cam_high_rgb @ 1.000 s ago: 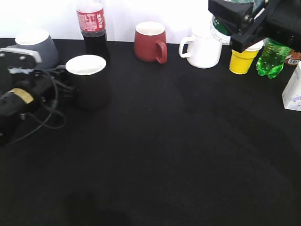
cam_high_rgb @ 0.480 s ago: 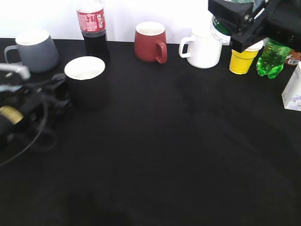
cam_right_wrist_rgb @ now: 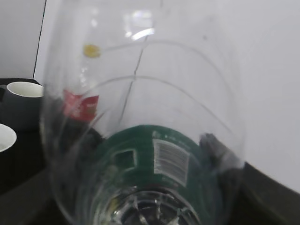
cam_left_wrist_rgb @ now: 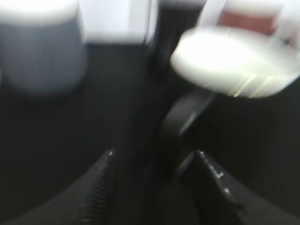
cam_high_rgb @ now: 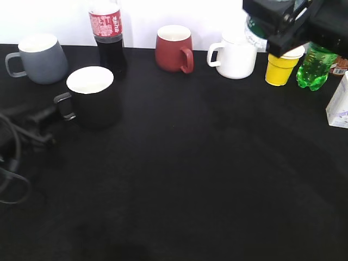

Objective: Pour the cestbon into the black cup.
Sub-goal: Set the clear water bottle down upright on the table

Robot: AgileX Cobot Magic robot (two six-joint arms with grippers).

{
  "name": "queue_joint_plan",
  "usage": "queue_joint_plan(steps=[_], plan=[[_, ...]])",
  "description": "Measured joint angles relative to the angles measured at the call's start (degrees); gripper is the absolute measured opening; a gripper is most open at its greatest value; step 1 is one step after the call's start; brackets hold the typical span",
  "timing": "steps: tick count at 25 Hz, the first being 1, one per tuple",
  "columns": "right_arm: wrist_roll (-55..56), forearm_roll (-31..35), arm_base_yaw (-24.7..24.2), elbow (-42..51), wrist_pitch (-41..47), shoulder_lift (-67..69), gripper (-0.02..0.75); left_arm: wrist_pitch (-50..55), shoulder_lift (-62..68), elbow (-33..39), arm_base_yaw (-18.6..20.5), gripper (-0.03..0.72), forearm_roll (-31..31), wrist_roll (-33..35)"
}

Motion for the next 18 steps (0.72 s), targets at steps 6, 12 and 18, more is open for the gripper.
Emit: queue_joint_plan(steps=[6,12,18], plan=[[0.1,17.3,0.0,-0.1,11.0,9.5,0.501,14.9,-23.9,0.2,0.0,0.395,13.2,-2.5],[0.1,17.8,0.0,-0.1,-0.2,26.1,0.501,17.1,-26.2,0.2,0.0,0.395,13.6,-2.6],[0.0,17.7,0.0,-0.1,15.0,21.3,0.660,17.2,-26.2,0.2,0.0,0.395,13.9,-2.6]])
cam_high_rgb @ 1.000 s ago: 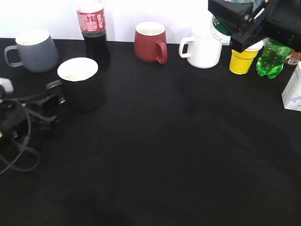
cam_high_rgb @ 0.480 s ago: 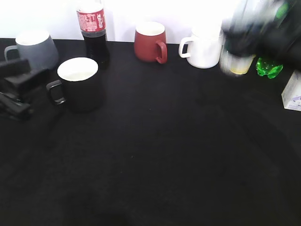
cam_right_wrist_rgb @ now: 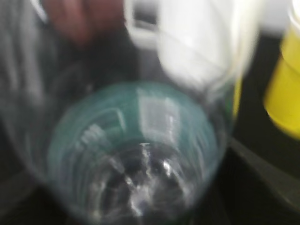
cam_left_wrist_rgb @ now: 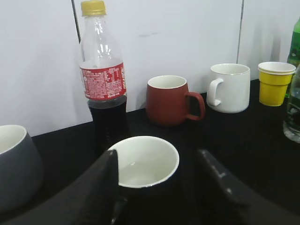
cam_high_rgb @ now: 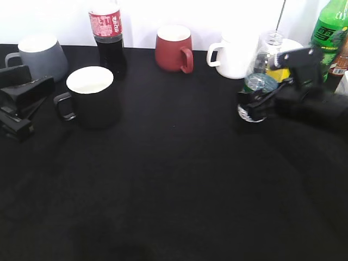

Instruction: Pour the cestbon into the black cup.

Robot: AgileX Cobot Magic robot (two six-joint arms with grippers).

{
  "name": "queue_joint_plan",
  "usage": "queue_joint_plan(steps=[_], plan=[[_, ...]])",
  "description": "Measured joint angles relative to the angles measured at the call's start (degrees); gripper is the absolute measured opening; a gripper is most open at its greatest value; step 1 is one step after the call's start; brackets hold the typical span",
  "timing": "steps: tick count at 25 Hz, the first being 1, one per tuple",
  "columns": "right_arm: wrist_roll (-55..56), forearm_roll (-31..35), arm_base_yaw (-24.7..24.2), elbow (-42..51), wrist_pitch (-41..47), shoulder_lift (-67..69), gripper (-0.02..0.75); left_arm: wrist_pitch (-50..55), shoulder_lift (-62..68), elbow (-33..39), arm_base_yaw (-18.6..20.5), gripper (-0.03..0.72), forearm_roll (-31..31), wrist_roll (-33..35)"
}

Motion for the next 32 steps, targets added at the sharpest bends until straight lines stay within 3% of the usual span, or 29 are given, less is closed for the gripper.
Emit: queue_joint_plan(steps=[4,8,10,13,16,19,22,25,27,32], plan=[[1.1,-0.5,0.0,0.0,20.1,-10.0,0.660,6.6,0.0,0.0,0.0,0.395,3.3,-5.8],[1.2,0.7,0.0,0.0,40.5,-19.1,0.615,16.4,-0.2,0.0,-0.1,0.389,6.3,-17.5],[1.3,1.9,0.0,-0.9,52.2,-24.4,0.596,29.7,-0.7,-3.7,-1.2,0.368,6.6,-23.4],[1.3,5.4,0.0,-5.4,64.0,-32.1,0.595,61.4,-3.4,-17.2,-11.2,0.363,0.3,-25.1],[-1.2,8.6,0.0,-6.2,73.6,-46.0,0.594,90.5,-11.4,-30.9,-21.5,0.351,-1.5,-24.1],[-4.4,10.6,0.0,-6.2,85.2,-64.7,0.594,102.2,-26.8,-30.6,-27.8,0.319,-1.7,-19.9],[-5.9,11.8,0.0,-3.5,97.5,-79.9,0.594,109.3,-46.0,-25.4,-28.4,0.314,-3.4,-16.3],[-5.8,13.0,0.0,2.5,105.4,-95.4,0.594,117.0,-60.8,-21.5,-28.4,0.314,-13.1,-6.1],[-5.6,13.0,0.0,5.8,105.8,-104.3,0.594,121.2,-67.6,-20.3,-28.4,0.314,-14.5,-4.7],[-3.1,11.7,0.0,10.1,100.4,-105.8,0.594,119.4,-72.4,-17.4,-28.4,0.314,-13.6,-3.3]])
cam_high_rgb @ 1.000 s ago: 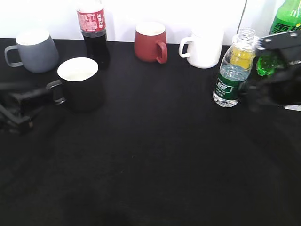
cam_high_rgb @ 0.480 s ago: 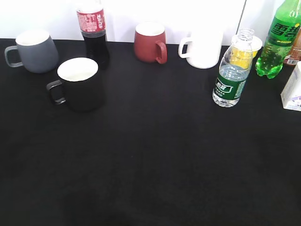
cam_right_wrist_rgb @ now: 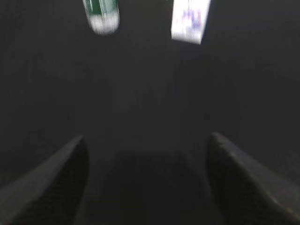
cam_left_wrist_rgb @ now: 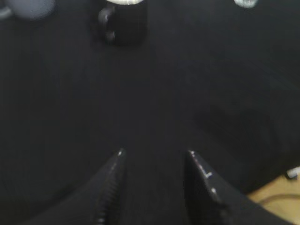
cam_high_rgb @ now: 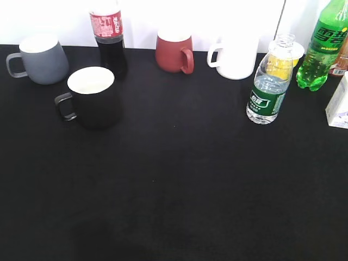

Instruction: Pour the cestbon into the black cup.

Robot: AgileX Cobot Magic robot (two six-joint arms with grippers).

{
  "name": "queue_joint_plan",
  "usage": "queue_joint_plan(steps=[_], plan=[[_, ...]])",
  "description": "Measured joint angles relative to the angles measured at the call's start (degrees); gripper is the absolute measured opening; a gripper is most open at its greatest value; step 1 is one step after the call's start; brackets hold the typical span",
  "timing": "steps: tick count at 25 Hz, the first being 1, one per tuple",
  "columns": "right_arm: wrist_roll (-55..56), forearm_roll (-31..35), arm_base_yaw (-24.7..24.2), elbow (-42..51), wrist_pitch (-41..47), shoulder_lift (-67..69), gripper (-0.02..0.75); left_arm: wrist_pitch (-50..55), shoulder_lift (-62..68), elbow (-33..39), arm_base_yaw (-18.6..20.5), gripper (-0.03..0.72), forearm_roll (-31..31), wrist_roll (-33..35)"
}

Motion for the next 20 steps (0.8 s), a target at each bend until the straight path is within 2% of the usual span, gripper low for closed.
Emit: queue_joint_plan(steps=[4,11,13,17,20], plan=[[2.7,0.1,0.0,1.4,-3.6,0.0,0.594,-5.4,-0.2,2.2,0.0,0.312,0.5,0.1],[2.9,0.1,-0.4,1.4,-3.9,0.0,0.594,-5.6,-0.2,2.3,0.2,0.311,0.5,0.1],[2.9,0.1,-2.4,1.4,-4.0,0.0,0.594,-5.6,-0.2,2.3,4.7,0.311,0.5,0.1],[2.9,0.2,-9.7,1.4,-4.1,0.0,0.594,-5.8,-0.9,2.3,21.2,0.311,0.5,0.1],[3.0,0.2,-10.4,1.4,-4.1,0.0,0.594,-5.8,-1.0,2.3,31.2,0.311,0.5,0.1]])
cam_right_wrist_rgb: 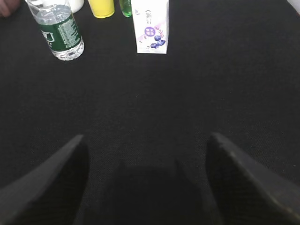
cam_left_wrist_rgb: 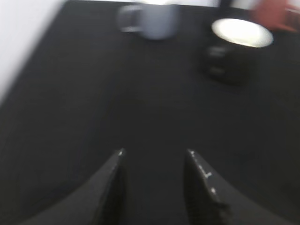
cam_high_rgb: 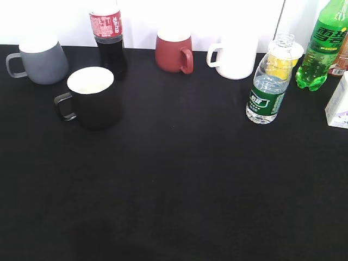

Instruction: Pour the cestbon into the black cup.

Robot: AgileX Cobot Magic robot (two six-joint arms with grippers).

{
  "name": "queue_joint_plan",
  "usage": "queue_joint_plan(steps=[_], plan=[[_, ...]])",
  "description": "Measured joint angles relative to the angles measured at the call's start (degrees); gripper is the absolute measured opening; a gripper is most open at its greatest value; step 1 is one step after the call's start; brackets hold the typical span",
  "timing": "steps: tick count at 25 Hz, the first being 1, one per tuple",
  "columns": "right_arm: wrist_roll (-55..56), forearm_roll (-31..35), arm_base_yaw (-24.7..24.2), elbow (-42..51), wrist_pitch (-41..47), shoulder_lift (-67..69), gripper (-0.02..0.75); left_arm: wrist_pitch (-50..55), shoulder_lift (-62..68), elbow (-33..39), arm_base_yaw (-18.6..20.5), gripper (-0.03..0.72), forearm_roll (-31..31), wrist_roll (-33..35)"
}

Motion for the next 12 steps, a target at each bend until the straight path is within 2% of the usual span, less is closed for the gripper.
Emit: queue_joint_plan(steps=[3,12], plan=[[0.0,0.1,-0.1,0.0,0.0,0.0,0.593,0.0,0.0,0.0,4.9,0.311,0.0,0.0],[0.0,0.2,-0.1,0.0,-0.1,0.0,0.593,0.0,0.0,0.0,5.2,0.311,0.0,0.0]])
